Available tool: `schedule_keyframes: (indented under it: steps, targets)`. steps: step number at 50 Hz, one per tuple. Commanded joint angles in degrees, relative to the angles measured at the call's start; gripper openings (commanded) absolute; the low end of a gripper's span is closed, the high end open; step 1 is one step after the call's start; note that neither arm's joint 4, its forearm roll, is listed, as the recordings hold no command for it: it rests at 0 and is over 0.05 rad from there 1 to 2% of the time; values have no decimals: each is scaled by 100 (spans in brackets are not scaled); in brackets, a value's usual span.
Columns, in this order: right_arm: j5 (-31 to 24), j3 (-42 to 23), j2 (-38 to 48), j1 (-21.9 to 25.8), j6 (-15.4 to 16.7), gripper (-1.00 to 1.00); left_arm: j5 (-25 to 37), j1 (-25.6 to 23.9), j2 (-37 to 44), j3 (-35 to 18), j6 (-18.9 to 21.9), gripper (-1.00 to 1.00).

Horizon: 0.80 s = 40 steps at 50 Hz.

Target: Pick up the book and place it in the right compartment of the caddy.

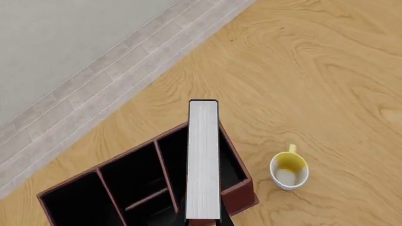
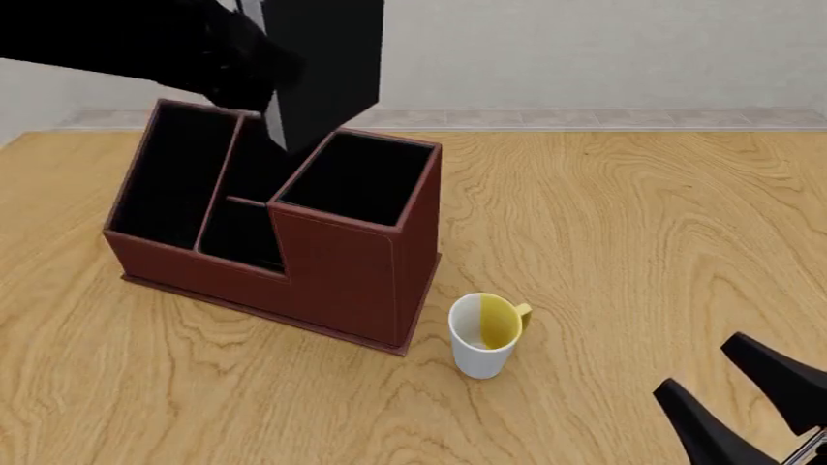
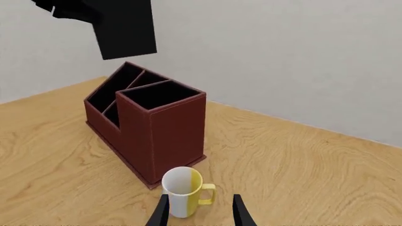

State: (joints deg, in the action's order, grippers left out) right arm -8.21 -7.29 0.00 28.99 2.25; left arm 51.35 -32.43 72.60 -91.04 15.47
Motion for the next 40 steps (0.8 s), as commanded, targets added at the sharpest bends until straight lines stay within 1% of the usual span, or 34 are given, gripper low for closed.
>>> schedule_keyframes:
  steps: [1, 15, 26, 40]
  targets:
    - [16, 45, 0, -11, -6, 100, -196, 47, 551, -382, 196, -100]
    - [20, 110, 0, -114, -9, 100, -623, 24, 1010, -339, 92, -100]
    - [1, 155, 2, -122, 55, 100, -877, 25, 1265, -353, -12, -100]
    - [59, 300, 14, -98, 77, 100, -1269, 55, 1331, 90, -117, -100]
